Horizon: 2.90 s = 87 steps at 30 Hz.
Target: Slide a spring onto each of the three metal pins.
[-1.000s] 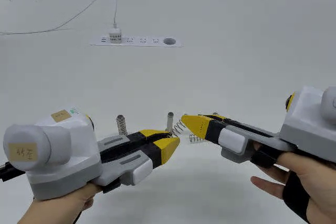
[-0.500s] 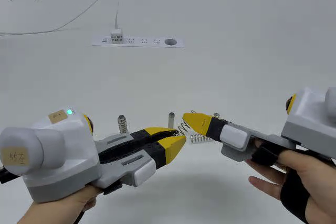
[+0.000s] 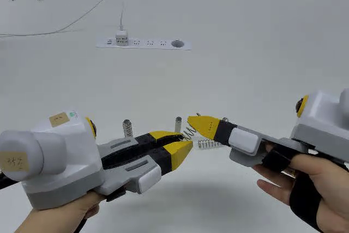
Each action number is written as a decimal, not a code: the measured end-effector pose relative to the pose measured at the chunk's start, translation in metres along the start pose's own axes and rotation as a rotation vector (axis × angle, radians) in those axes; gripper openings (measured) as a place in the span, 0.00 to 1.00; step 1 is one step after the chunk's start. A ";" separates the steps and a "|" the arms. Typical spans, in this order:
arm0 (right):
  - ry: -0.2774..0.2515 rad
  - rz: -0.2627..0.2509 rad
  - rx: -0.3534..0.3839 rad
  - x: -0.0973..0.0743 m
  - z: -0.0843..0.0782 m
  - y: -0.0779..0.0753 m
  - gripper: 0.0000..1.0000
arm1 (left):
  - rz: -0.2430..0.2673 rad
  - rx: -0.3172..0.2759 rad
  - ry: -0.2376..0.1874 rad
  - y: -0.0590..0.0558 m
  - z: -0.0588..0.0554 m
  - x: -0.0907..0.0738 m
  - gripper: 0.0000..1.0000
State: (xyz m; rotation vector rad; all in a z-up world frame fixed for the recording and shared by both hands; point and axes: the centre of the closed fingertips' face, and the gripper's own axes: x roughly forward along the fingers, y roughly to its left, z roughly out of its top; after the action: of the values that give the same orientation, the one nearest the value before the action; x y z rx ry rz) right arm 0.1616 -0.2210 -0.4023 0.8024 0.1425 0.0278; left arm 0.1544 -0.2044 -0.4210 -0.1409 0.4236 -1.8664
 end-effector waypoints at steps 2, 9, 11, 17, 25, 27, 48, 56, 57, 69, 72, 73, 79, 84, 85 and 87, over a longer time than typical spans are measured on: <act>0.000 0.002 -0.013 0.001 0.000 0.001 0.11 | 0.006 0.009 0.005 0.001 0.000 0.000 0.12; 0.008 -0.003 -0.063 0.003 0.000 0.000 0.11 | 0.016 0.051 0.035 0.001 -0.002 0.001 0.14; 0.008 -0.009 -0.077 0.004 0.001 -0.001 0.11 | 0.031 0.080 0.050 0.004 -0.004 0.001 0.18; 0.028 -0.034 -0.162 0.009 0.004 -0.006 0.11 | 0.070 0.149 0.105 0.009 -0.013 -0.001 0.25; 0.061 -0.060 -0.300 0.020 0.012 -0.011 0.11 | 0.099 0.222 0.168 0.015 -0.024 -0.003 0.29; 0.064 -0.059 -0.313 0.024 0.015 -0.012 0.11 | 0.108 0.238 0.183 0.017 -0.026 -0.004 0.31; 0.088 -0.152 -0.434 0.051 0.029 -0.053 0.11 | 0.134 0.249 0.223 0.021 -0.043 -0.004 0.47; 0.091 -0.169 -0.494 0.056 0.029 -0.060 0.11 | 0.148 0.245 0.224 0.024 -0.044 -0.004 0.50; 0.092 -0.171 -0.497 0.057 0.028 -0.061 0.11 | 0.149 0.244 0.225 0.024 -0.045 -0.005 0.51; 0.115 -0.196 -0.536 0.060 0.023 -0.071 0.11 | 0.166 0.250 0.229 0.028 -0.046 -0.007 0.55; 0.124 -0.200 -0.540 0.061 0.021 -0.073 0.11 | 0.166 0.250 0.227 0.027 -0.046 -0.007 0.56; 0.130 -0.201 -0.546 0.062 0.020 -0.074 0.11 | 0.166 0.250 0.229 0.027 -0.046 -0.007 0.56; 0.147 -0.205 -0.574 0.063 0.016 -0.076 0.11 | 0.171 0.247 0.232 0.029 -0.047 -0.007 0.58; 0.162 -0.209 -0.608 0.063 0.013 -0.076 0.11 | 0.174 0.244 0.234 0.029 -0.047 -0.008 0.59; 0.168 -0.209 -0.619 0.063 0.012 -0.076 0.11 | 0.174 0.245 0.235 0.029 -0.047 -0.008 0.59; 0.169 -0.208 -0.620 0.063 0.011 -0.076 0.11 | 0.172 0.246 0.239 0.029 -0.048 -0.008 0.59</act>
State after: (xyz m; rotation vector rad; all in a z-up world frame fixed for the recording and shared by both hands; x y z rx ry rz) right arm 0.2232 -0.2767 -0.4560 0.1625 0.3565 -0.0550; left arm 0.1682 -0.1948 -0.4750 0.2791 0.3524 -1.7537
